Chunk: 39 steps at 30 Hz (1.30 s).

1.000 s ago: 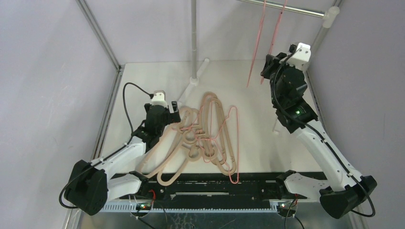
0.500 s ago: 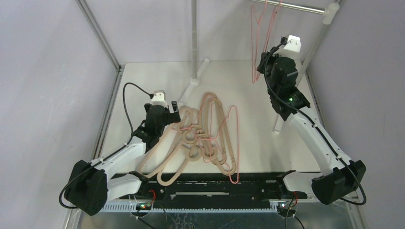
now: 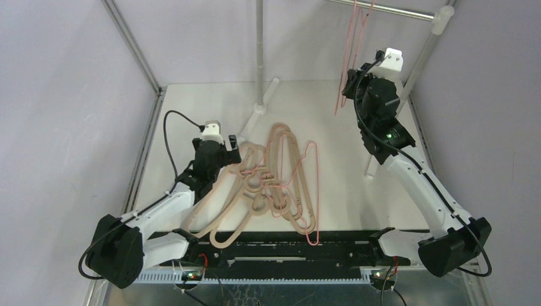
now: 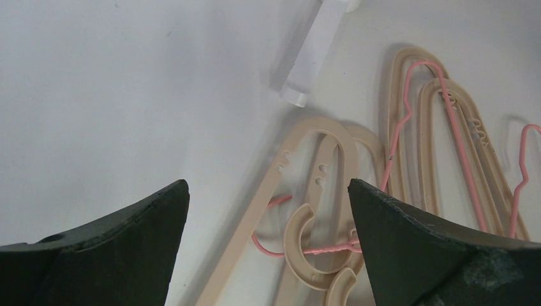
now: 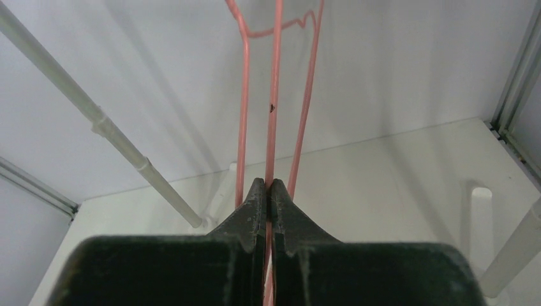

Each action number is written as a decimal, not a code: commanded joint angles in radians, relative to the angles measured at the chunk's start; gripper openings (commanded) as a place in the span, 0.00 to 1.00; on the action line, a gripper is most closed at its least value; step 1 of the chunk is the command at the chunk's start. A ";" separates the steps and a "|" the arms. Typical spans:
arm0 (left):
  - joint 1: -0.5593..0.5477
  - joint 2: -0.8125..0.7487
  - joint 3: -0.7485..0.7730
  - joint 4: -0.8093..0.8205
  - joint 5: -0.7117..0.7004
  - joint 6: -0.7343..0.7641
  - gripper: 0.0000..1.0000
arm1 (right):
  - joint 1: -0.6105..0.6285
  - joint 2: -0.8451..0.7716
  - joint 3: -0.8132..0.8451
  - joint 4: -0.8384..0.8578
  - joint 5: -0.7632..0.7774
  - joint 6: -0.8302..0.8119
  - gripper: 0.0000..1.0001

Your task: Organize the hangers

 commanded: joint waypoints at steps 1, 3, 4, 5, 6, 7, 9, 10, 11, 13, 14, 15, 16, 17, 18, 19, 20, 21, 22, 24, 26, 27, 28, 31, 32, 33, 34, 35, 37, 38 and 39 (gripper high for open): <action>-0.004 -0.014 0.006 0.026 -0.009 0.018 1.00 | 0.004 -0.034 0.036 0.081 0.036 -0.026 0.00; -0.004 -0.015 0.005 0.028 -0.010 0.018 1.00 | 0.005 -0.029 0.049 0.082 0.039 -0.031 0.00; -0.004 -0.015 0.004 0.028 -0.011 0.016 1.00 | 0.005 -0.027 0.057 0.080 0.042 -0.032 0.00; -0.004 -0.017 0.003 0.027 -0.011 0.016 0.99 | 0.003 -0.020 0.067 0.074 0.046 -0.033 0.00; -0.005 -0.019 0.003 0.028 -0.012 0.016 0.99 | -0.001 -0.010 0.082 0.065 0.047 -0.033 0.00; -0.005 -0.021 0.003 0.026 -0.012 0.017 1.00 | -0.005 0.002 0.094 0.056 0.046 -0.033 0.00; -0.005 -0.026 0.002 0.024 -0.012 0.017 1.00 | -0.018 0.026 0.121 0.027 0.032 -0.022 0.00; -0.004 -0.027 0.001 0.023 -0.013 0.017 1.00 | -0.023 0.038 0.130 0.015 0.023 -0.012 0.00; -0.003 -0.029 0.001 0.025 -0.014 0.016 0.99 | -0.025 0.045 0.131 0.006 0.020 -0.003 0.00; -0.004 -0.029 0.000 0.024 -0.015 0.016 1.00 | -0.023 0.052 0.130 -0.009 0.009 0.013 0.00; -0.005 -0.030 0.000 0.023 -0.016 0.017 1.00 | -0.020 0.057 0.125 -0.012 0.006 0.018 0.00; -0.005 -0.030 0.000 0.024 -0.017 0.017 1.00 | -0.016 0.060 0.121 -0.013 0.005 0.023 0.00; -0.004 -0.027 0.000 0.024 -0.017 0.016 0.99 | -0.010 0.061 0.115 -0.017 0.005 0.026 0.00; -0.004 -0.027 0.000 0.024 -0.016 0.017 0.99 | -0.003 0.063 0.108 -0.019 0.008 0.029 0.00; -0.004 -0.026 0.001 0.025 -0.016 0.017 1.00 | 0.002 0.063 0.097 -0.019 0.008 0.034 0.00; -0.004 -0.024 0.001 0.026 -0.015 0.016 1.00 | 0.006 0.062 0.084 -0.017 0.008 0.040 0.00; -0.003 -0.022 0.001 0.025 -0.014 0.016 1.00 | 0.011 0.061 0.071 -0.015 0.006 0.048 0.00; -0.004 -0.022 0.002 0.026 -0.014 0.017 1.00 | 0.016 0.061 0.059 -0.012 0.003 0.055 0.00; -0.004 -0.020 0.003 0.027 -0.013 0.015 1.00 | 0.021 0.063 0.050 -0.014 0.002 0.059 0.00; -0.004 -0.017 0.004 0.026 -0.010 0.015 1.00 | 0.029 0.069 0.036 -0.014 0.002 0.066 0.00; -0.004 -0.016 0.004 0.027 -0.010 0.016 1.00 | 0.035 0.074 0.023 -0.011 -0.004 0.073 0.00; -0.004 -0.014 0.004 0.028 -0.008 0.015 1.00 | 0.038 0.078 0.022 -0.012 -0.007 0.075 0.00; -0.004 -0.013 0.006 0.028 -0.008 0.015 0.99 | 0.042 0.084 0.021 -0.012 -0.010 0.076 0.00; -0.004 -0.012 0.007 0.028 -0.008 0.014 1.00 | 0.050 0.103 0.025 -0.004 -0.027 0.074 0.00; -0.004 -0.013 0.006 0.028 -0.008 0.015 1.00 | 0.052 0.111 0.031 -0.004 -0.033 0.072 0.00; -0.005 -0.012 0.007 0.029 -0.009 0.015 1.00 | 0.054 0.122 0.041 -0.007 -0.042 0.071 0.00; -0.004 -0.012 0.007 0.029 -0.009 0.016 0.99 | 0.054 0.133 0.056 -0.013 -0.050 0.069 0.00; -0.004 -0.013 0.007 0.030 -0.011 0.017 1.00 | 0.057 0.147 0.074 -0.023 -0.061 0.068 0.00; -0.004 -0.011 0.007 0.030 -0.011 0.017 1.00 | 0.063 0.186 0.121 -0.040 -0.077 0.063 0.00; -0.004 -0.009 0.009 0.031 -0.011 0.017 1.00 | 0.068 0.206 0.143 -0.048 -0.083 0.059 0.00; -0.003 -0.009 0.009 0.031 -0.011 0.016 1.00 | 0.075 0.225 0.163 -0.057 -0.086 0.057 0.00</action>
